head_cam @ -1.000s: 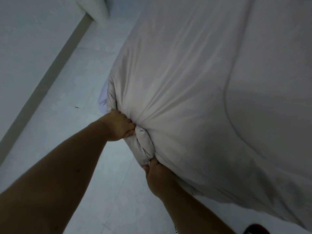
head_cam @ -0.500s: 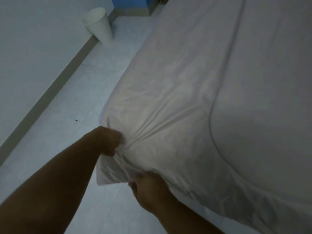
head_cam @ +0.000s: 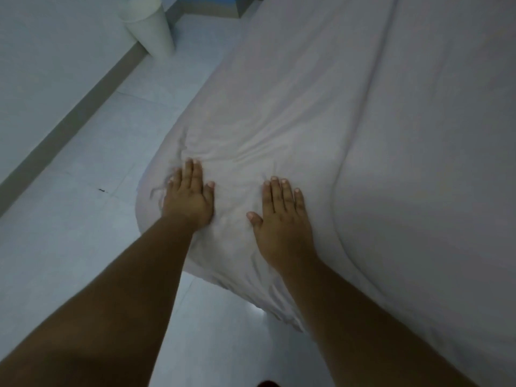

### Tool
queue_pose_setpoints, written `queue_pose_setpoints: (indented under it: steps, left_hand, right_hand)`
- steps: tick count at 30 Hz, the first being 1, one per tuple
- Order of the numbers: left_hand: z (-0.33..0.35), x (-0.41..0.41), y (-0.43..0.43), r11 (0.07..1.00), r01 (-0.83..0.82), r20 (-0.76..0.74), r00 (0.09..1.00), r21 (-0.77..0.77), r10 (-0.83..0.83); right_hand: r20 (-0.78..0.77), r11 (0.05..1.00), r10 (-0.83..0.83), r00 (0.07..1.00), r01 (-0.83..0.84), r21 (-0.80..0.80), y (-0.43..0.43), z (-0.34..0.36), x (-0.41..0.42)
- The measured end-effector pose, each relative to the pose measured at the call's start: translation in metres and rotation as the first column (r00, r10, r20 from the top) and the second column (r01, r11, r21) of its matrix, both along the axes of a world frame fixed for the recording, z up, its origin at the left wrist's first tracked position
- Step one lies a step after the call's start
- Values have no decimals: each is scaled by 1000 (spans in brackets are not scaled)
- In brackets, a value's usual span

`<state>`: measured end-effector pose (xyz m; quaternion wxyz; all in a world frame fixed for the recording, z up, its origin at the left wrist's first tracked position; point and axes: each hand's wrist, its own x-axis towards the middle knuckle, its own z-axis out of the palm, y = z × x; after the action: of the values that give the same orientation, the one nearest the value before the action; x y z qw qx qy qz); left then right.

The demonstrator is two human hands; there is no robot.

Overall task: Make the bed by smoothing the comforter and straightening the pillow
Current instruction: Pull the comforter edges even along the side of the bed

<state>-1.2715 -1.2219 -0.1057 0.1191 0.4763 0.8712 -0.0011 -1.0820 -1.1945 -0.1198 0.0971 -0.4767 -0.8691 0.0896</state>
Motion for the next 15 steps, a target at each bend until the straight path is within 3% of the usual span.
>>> queue_pose_setpoints:
  steps: [2,6,9,11,13,15]
  left_hand:
    - [-3,8,2,996,84,24,996,-5,-84]
    - [-7,-7,-3,993,-94,34,995,-72,97]
    - [13,-11,14,971,-107,49,992,-213,120]
    - [41,-1,29,948,-100,94,987,-304,134]
    - [80,9,35,952,-101,135,980,-290,145]
    - [131,17,32,966,-49,84,994,-255,73]
  right_hand:
    - [-1,1000,-1,1000,1,-11,-1,2,0]
    - [59,997,56,997,-53,-50,2,4,6]
    - [133,985,125,983,-107,-137,6,14,9]
    - [131,978,133,982,-109,-176,13,32,10]
    - [139,972,175,975,-148,-183,24,67,11]
    - [178,962,221,959,-184,-203,32,115,12]
